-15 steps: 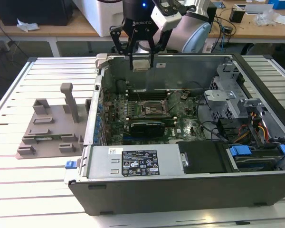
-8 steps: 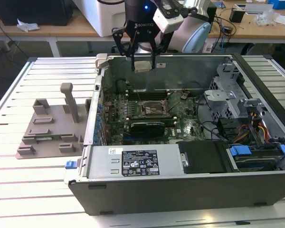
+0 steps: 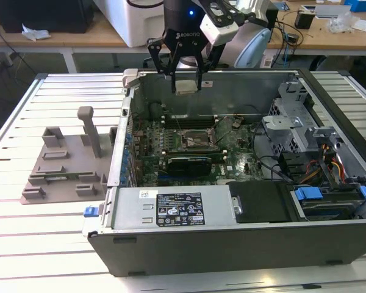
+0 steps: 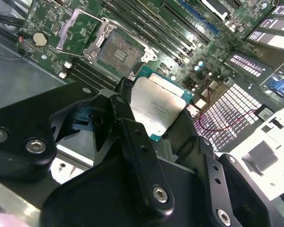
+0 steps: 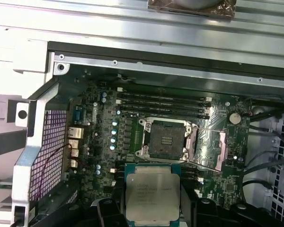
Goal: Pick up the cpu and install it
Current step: 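Pick up the cpu and move it towards the insertion slot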
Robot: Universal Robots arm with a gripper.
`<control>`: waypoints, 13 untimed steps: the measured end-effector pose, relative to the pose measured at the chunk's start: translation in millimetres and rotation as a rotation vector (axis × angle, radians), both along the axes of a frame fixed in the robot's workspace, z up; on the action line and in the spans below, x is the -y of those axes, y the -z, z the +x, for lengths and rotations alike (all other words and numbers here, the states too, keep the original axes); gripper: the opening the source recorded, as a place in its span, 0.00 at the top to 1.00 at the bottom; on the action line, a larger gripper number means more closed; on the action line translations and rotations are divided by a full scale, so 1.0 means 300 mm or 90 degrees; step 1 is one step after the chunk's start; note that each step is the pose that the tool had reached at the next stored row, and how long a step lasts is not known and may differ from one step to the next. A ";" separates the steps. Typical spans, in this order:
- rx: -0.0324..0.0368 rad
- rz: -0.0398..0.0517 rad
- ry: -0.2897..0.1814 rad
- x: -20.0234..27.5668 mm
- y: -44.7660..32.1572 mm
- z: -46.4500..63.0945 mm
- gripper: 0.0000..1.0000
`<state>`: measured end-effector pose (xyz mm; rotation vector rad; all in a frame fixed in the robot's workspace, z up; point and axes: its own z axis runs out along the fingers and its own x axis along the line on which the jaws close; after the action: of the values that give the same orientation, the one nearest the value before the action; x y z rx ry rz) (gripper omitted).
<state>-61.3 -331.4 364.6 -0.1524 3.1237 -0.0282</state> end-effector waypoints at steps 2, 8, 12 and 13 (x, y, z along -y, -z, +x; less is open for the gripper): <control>0.0000 0.0000 0.000 -0.001 0.004 0.004 0.45; 0.0000 0.0000 0.000 -0.002 0.011 0.012 0.45; -0.0001 -0.0001 0.000 -0.003 0.015 0.017 0.45; -0.0001 -0.0001 0.000 -0.003 0.017 0.018 0.45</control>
<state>-55.8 -330.5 359.5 -0.1524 3.1237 -0.0285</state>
